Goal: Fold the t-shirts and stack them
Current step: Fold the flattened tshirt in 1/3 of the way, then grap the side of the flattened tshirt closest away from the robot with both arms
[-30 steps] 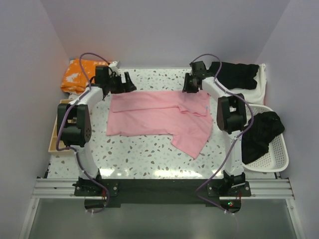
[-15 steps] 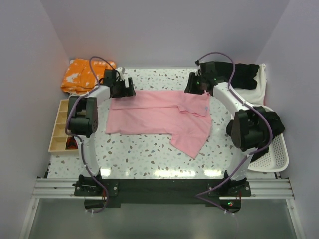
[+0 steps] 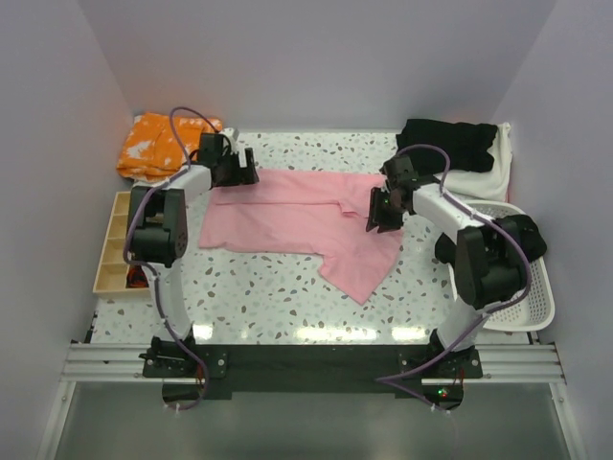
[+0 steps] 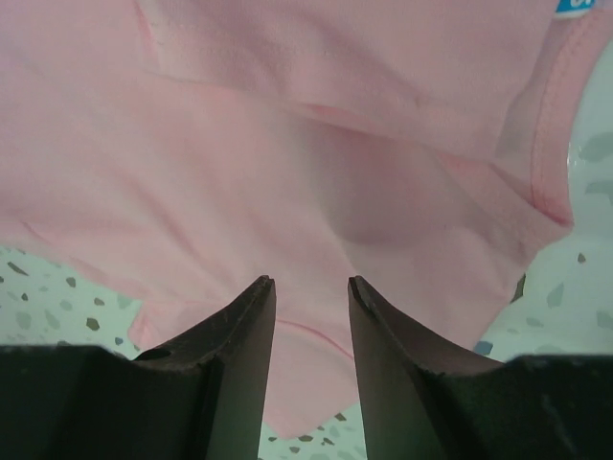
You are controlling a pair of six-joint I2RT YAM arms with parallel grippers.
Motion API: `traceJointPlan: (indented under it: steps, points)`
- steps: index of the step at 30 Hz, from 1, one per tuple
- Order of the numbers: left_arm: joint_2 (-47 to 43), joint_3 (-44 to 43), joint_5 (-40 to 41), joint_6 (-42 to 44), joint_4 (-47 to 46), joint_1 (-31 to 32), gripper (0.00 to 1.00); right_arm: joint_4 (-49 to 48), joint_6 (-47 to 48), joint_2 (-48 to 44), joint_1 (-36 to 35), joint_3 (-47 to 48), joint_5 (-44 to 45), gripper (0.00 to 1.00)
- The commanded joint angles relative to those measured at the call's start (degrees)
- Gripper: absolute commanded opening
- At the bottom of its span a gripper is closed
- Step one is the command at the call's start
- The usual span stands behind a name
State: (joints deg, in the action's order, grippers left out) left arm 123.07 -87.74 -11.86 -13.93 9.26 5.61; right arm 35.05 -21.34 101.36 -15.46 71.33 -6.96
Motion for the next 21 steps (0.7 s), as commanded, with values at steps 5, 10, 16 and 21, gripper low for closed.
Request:
traceJointPlan:
  steps: [5, 10, 16, 21]
  points:
    - [-23.56, 21.43, 11.68, -4.08, 1.63, 1.95, 1.00, 4.77, -5.28, -14.78, -0.27, -11.36, -1.82, 0.43]
    - [-34.37, 33.67, 17.39, -9.95, 3.05, 1.95, 1.00, 3.37, -8.45, -22.68, -1.06, -18.58, -1.92, 0.44]
    - [-44.57, 43.18, 22.31, -14.88, 5.77, 1.95, 1.00, 2.48, -11.09, -28.67, -2.38, -25.80, -0.87, 0.44]
    - [-46.69, 46.43, 25.21, -15.25, 7.88, 1.69, 1.00, 2.31, -12.84, -31.66, -2.47, -29.67, -0.16, 0.44]
